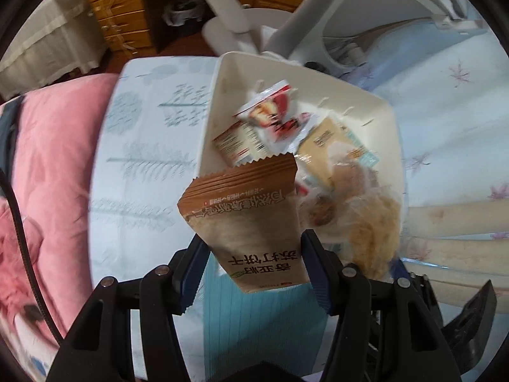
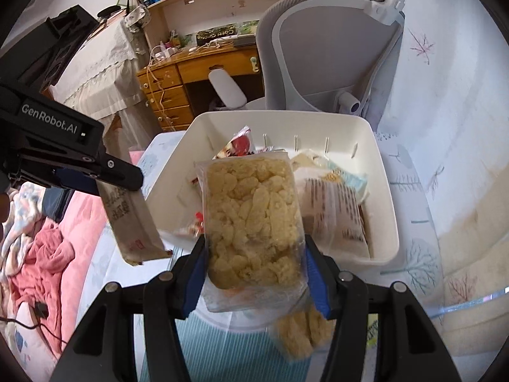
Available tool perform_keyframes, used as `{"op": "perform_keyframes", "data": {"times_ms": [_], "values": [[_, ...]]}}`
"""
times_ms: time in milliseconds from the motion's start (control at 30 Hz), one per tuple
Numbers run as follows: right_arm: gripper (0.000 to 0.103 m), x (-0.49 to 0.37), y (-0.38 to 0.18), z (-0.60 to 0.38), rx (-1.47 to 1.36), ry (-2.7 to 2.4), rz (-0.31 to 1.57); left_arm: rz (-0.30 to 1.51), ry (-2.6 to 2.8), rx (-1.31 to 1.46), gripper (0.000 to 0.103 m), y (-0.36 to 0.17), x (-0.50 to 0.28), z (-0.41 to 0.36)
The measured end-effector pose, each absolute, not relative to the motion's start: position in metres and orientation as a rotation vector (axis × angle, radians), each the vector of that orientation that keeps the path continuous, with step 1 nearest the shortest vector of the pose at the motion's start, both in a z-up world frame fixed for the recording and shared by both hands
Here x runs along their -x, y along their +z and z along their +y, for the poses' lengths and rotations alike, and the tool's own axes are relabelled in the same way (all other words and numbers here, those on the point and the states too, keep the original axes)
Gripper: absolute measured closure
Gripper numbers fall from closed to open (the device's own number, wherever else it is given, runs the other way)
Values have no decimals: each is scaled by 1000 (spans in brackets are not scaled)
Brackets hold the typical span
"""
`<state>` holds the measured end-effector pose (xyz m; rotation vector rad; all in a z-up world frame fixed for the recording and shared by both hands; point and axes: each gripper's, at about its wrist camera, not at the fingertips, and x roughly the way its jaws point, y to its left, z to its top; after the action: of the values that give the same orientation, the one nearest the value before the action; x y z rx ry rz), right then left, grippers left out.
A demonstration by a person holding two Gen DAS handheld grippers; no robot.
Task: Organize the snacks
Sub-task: 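Lower both snacks into the white tray and open both tools, then withdraw both open tools from the tray toward the remaining snacks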
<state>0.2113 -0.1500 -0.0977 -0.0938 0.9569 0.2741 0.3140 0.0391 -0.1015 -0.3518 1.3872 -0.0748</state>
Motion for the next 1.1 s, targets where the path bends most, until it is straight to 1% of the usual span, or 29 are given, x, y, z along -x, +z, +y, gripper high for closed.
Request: {"op": "perform_keyframes", "data": {"times_ms": [200,433,467,567,600,800,1100], "values": [[47,-234,-110,-142,47,257,936,1334,-145,352,52,-117,-334,39],[46,-253,-119,-137,-2,246,930,1293,-181,355,52,-126,-349,45],[45,-254,-118,-137,-5,248,928,1288,-179,356,52,-126,-349,47],[32,-255,-117,-136,-3,240,928,1279,-174,358,52,-126,-348,51],[31,-255,-117,-137,-3,238,929,1281,-173,356,52,-125,-347,52],[31,-245,-112,-144,-28,209,937,1265,-178,344,52,-117,-331,50],[31,-213,-89,-166,-53,198,909,1213,-239,374,52,-94,-285,39]]}}
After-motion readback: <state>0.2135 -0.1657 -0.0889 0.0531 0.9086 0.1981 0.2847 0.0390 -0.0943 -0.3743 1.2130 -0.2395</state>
